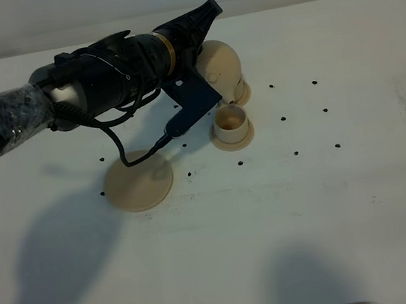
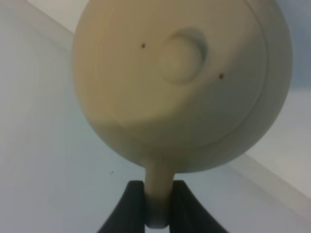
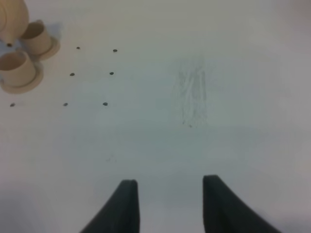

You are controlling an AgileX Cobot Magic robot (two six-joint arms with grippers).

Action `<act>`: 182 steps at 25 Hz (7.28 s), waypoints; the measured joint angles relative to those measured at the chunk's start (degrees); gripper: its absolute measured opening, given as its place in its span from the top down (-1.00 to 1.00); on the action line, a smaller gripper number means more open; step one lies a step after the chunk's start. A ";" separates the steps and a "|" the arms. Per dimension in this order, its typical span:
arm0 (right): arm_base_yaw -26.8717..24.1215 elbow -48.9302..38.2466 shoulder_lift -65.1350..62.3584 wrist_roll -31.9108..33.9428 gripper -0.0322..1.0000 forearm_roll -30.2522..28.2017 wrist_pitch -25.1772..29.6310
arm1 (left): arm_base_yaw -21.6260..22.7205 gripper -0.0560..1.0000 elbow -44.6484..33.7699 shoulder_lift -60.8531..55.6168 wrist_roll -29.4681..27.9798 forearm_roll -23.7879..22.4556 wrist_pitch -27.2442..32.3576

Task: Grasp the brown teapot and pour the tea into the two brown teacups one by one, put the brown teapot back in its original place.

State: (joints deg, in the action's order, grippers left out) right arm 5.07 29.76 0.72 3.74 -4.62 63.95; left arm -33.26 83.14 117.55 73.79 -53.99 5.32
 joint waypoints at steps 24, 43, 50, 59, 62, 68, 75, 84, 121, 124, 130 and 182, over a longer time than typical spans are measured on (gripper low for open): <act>0.00 0.00 0.00 0.00 0.35 0.00 0.00 | -0.71 0.58 0.00 0.00 1.54 -1.80 0.05; 0.00 0.00 0.00 0.00 0.35 0.00 0.00 | -0.71 0.58 -2.89 -1.99 1.56 -5.39 -0.57; 0.00 0.00 0.00 0.00 0.35 0.00 0.00 | -0.71 0.58 -2.89 -1.99 1.56 -6.62 -0.60; 0.00 0.00 0.00 0.00 0.35 0.00 0.00 | -0.71 0.58 -2.89 -1.99 1.56 -7.53 -0.64; 0.00 0.00 0.00 0.00 0.35 0.00 0.00 | -0.51 0.58 -2.89 -1.99 1.56 -7.59 -0.85; 0.00 0.00 0.00 0.00 0.35 0.00 0.00 | -0.34 0.58 -2.89 -1.99 1.56 -8.89 -1.33; 0.00 0.00 0.00 0.00 0.35 0.00 0.00 | -0.34 0.58 -2.89 -1.99 1.56 -9.22 -1.73; 0.00 0.00 0.00 0.00 0.35 0.00 0.00 | -0.34 0.58 -2.82 -1.99 1.56 -10.04 -2.12; 0.00 0.00 0.00 0.00 0.35 0.00 0.00 | -0.34 0.58 -2.46 -1.99 1.38 -11.95 -2.63; 0.00 0.00 0.00 0.00 0.35 0.00 0.00 | -0.34 0.58 -2.46 -1.99 1.43 -11.95 -2.63; 0.00 0.00 0.00 0.00 0.35 0.00 0.00 | -0.34 0.58 -2.46 -1.99 1.33 -11.95 -2.63; 0.00 0.00 0.00 0.00 0.35 0.00 0.00 | 0.22 0.58 -1.08 -1.07 -3.34 -11.95 -1.49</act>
State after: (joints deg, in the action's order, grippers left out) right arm 5.07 29.76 0.72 3.74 -4.62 63.95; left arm -33.04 82.06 116.48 70.45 -65.94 3.82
